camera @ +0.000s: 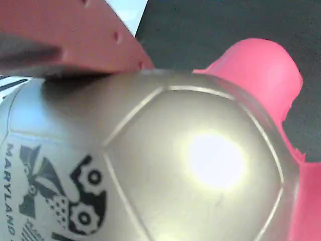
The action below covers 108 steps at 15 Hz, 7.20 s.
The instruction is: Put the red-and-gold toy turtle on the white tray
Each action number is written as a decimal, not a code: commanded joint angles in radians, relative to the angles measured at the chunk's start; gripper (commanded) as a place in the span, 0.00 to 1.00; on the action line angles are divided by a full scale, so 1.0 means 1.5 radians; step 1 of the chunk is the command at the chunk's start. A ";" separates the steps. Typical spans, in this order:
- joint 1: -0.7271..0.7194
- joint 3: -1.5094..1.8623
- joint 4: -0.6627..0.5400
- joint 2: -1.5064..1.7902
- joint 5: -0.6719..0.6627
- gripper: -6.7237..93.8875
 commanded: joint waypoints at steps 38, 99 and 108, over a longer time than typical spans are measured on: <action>0.369 -0.184 0.002 -0.246 0.042 0.07; -0.083 1.296 -0.326 1.270 0.331 0.07; -0.085 1.296 -0.326 1.270 0.327 0.07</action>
